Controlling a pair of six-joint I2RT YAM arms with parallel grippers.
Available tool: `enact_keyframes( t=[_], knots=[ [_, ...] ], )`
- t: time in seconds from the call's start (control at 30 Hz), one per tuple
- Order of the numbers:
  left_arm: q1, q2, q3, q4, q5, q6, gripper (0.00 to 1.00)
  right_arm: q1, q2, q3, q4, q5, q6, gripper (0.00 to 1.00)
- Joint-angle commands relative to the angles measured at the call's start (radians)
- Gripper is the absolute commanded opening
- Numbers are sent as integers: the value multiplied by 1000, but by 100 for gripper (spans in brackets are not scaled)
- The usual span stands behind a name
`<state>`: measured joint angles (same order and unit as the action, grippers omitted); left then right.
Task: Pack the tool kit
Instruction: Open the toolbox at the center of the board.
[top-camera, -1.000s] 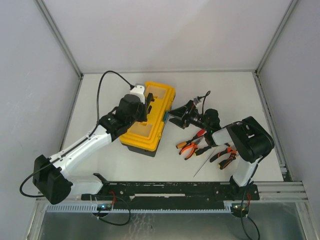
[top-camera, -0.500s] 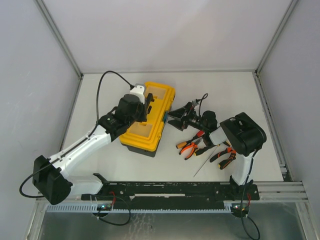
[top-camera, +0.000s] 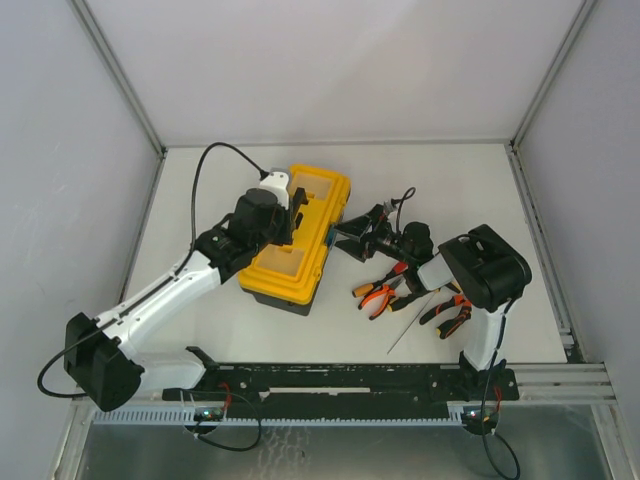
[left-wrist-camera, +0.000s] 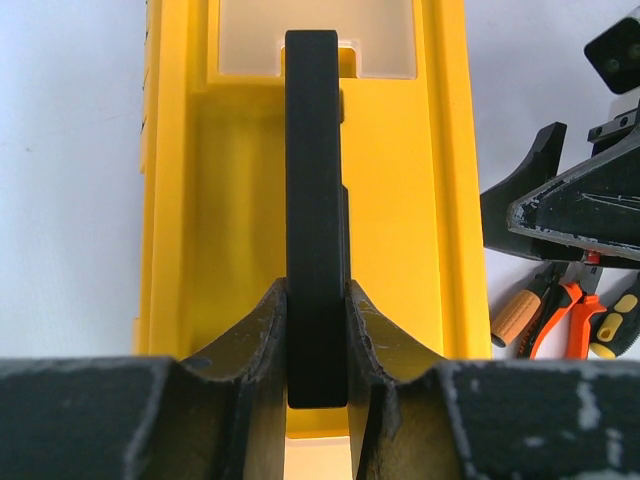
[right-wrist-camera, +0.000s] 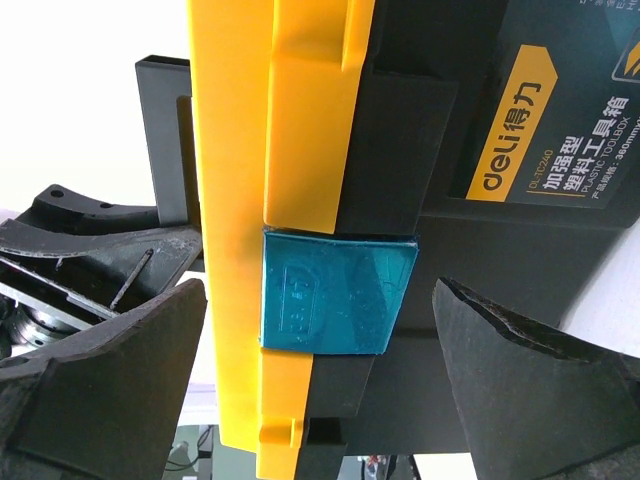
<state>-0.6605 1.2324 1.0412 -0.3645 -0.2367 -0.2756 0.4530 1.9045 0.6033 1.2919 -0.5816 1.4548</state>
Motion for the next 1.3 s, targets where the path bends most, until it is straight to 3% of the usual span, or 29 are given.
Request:
enact_keyframes(
  t=[0.0, 0.3, 0.57, 0.97, 1.27],
  knots=[
    [-1, -28, -10, -49, 58, 39, 24, 9, 1, 27, 71, 17, -2, 95],
    [-1, -18, -6, -53, 76, 59, 1, 23, 35, 38, 108, 25, 31, 95],
    [-1, -25, -9, -50, 93, 69, 0, 39, 65, 95, 126, 4, 62, 92],
    [-1, -37, -19, -42, 110, 78, 0, 46, 56, 75, 131, 4, 65, 61],
    [-1, -30, -21, -31, 109, 69, 0, 52, 50, 71, 126, -15, 47, 71]
  ],
)
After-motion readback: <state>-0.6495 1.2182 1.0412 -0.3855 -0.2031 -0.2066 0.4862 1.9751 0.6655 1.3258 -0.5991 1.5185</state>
